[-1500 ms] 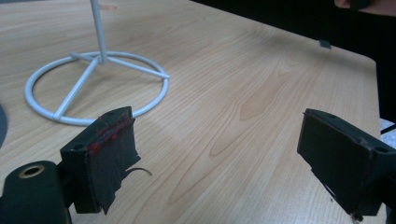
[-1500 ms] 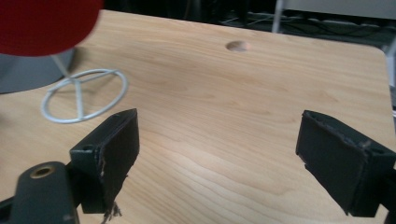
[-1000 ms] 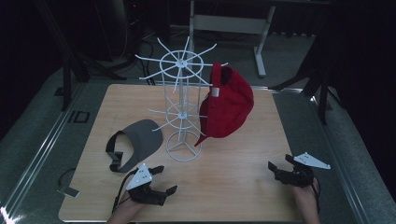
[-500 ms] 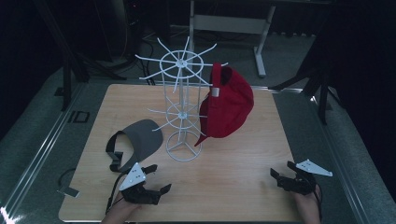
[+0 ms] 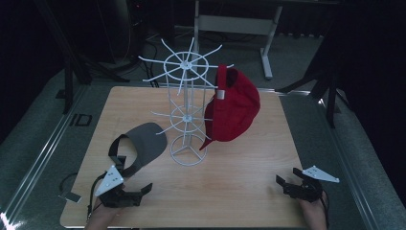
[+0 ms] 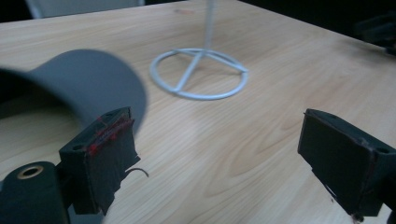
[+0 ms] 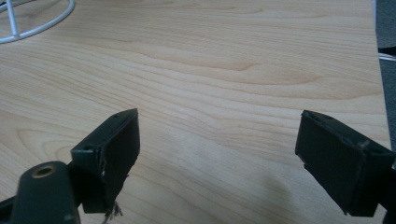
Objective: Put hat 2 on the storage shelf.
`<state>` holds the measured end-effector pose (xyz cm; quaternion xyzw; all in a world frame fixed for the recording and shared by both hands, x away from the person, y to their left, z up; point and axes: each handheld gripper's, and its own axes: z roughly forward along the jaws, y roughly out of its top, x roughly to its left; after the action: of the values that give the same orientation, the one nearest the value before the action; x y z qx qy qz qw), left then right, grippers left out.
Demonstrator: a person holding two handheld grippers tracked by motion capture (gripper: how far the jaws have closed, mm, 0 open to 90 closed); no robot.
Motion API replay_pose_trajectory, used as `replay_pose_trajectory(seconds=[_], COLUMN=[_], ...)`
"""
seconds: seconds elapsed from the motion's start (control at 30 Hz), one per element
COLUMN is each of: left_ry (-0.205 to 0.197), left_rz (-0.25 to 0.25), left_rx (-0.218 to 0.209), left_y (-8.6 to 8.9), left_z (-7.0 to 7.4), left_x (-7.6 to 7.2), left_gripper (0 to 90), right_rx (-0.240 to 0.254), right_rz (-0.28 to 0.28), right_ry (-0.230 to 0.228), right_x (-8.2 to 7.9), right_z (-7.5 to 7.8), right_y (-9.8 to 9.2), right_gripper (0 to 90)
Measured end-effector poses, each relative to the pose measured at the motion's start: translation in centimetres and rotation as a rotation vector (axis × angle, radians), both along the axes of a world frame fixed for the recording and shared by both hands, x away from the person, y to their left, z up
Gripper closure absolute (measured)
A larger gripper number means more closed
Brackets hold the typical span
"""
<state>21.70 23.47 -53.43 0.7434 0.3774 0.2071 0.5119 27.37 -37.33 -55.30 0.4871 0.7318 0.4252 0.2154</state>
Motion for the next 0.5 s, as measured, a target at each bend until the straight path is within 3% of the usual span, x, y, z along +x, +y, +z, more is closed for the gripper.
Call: replay_pose_trajectory(seconds=[0.17,0.27,0.4,0.47,0.5], left_ry=[0.01,0.012,0.017,0.018,0.036], left_rz=[0.114,0.123,0.143,0.149,0.158], left_rx=[0.019,0.027,0.087,0.095,0.109], left_y=[3.0,3.7,5.4,5.6,6.2], left_z=[-0.3,-0.3,-0.6,-0.6,-0.7], left_x=[0.0,0.1,0.9,1.1,1.7], left_gripper=[15.0,18.2,21.1,23.8,23.9], right_rx=[0.003,0.002,0.01,0.012,0.011], right_rz=[0.007,0.008,0.007,0.008,0.009], right_ry=[0.005,0.006,0.013,0.014,0.014], right_x=[0.0,0.0,0.1,0.1,0.1], right_z=[0.0,0.0,-0.1,-0.1,-0.1], right_y=[0.1,0.0,0.0,0.0,0.0], right_gripper=[13.8,13.8,13.8,13.8,13.8])
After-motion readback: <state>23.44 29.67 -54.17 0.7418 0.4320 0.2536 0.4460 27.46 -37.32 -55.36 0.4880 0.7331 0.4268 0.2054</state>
